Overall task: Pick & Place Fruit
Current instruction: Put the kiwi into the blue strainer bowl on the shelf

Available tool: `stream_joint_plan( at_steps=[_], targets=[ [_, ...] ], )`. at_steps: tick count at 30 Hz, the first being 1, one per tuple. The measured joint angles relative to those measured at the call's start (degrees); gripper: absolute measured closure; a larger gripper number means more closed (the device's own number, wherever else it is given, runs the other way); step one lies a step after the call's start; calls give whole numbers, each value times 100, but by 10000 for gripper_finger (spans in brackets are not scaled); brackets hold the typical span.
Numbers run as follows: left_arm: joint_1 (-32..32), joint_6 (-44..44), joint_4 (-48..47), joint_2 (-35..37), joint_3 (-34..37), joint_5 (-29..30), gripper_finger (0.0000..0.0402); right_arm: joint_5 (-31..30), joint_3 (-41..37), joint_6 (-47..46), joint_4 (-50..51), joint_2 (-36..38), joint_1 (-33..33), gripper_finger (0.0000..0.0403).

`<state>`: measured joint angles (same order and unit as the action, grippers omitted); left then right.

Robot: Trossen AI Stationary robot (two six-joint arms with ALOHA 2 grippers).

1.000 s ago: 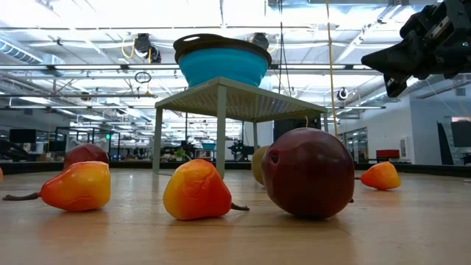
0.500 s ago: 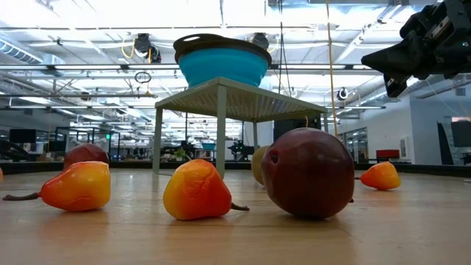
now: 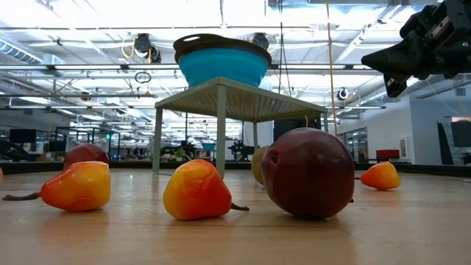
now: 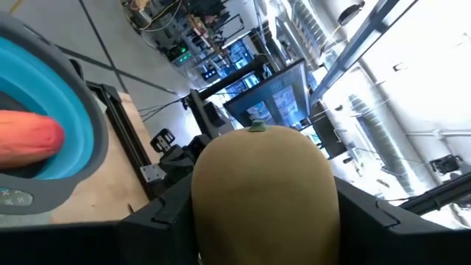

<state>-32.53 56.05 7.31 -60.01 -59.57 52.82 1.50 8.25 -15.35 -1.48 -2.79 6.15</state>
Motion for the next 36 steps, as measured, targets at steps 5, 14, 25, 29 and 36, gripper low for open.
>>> stream_joint_plan(
  at_steps=[5,14,25,29,36],
  targets=[
    [-2,-511,-10,0,0,-22,195,0,0,0,1,0,0,403],
    [-190,-3320,-282,0,0,-27,191,0,0,0,3,0,2,403],
    [-149,-4759,-1495,-145,0,159,189,0,0,0,2,-1,0,403],
    [-135,-5517,-1570,-281,0,174,191,-9,0,0,3,-2,2,403],
    [9,-6513,-1566,-615,0,170,187,-17,0,0,1,-1,1,403]
  ],
)
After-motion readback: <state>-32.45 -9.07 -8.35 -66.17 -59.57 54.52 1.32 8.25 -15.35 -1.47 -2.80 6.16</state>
